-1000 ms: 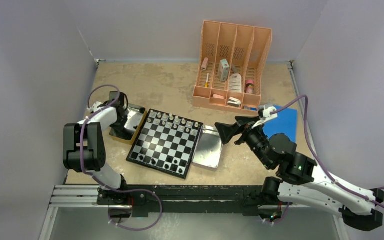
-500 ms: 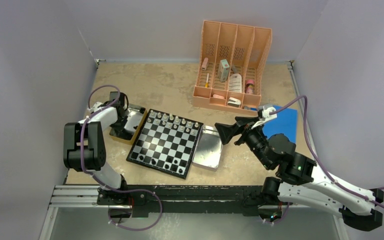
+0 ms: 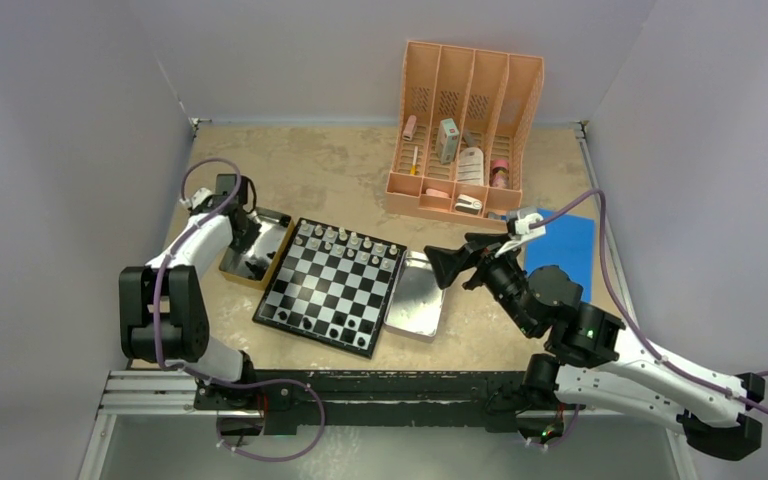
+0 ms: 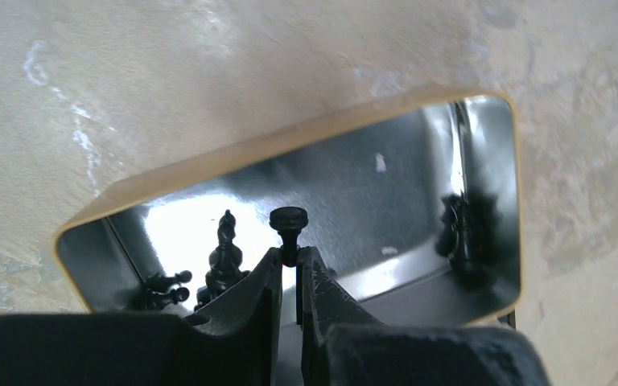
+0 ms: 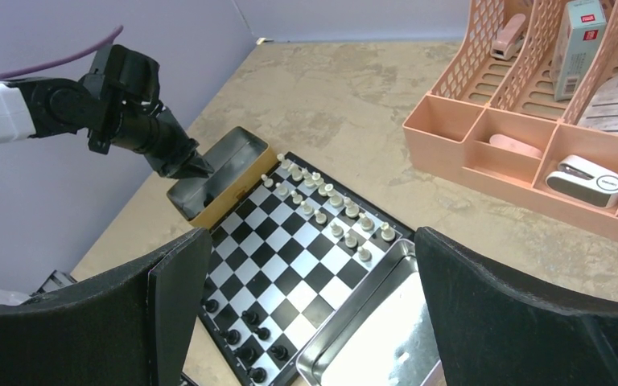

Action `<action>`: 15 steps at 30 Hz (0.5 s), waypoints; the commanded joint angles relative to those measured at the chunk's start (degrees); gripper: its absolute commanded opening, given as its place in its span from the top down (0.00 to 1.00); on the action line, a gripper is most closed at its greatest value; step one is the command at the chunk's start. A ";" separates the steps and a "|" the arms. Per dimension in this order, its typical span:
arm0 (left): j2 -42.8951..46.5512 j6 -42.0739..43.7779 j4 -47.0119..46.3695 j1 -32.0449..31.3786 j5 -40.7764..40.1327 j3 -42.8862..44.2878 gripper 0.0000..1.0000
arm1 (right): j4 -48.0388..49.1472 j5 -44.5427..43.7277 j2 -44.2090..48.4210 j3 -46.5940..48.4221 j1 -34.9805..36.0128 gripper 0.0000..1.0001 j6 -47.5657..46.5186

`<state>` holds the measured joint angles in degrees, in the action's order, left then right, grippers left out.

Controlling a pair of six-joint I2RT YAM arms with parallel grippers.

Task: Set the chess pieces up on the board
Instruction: Pick up the chess piece from the storage box.

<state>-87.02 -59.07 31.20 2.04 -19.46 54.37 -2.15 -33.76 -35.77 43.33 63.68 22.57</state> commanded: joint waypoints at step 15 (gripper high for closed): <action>10.50 38.16 -3.75 -1.69 51.96 4.36 1.00 | 7.62 2.12 -4.14 -1.49 -0.05 0.01 -2.45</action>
<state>-79.09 -28.91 29.10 0.56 13.28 56.53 0.12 -33.45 -38.28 42.17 63.68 22.20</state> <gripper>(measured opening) 0.084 0.987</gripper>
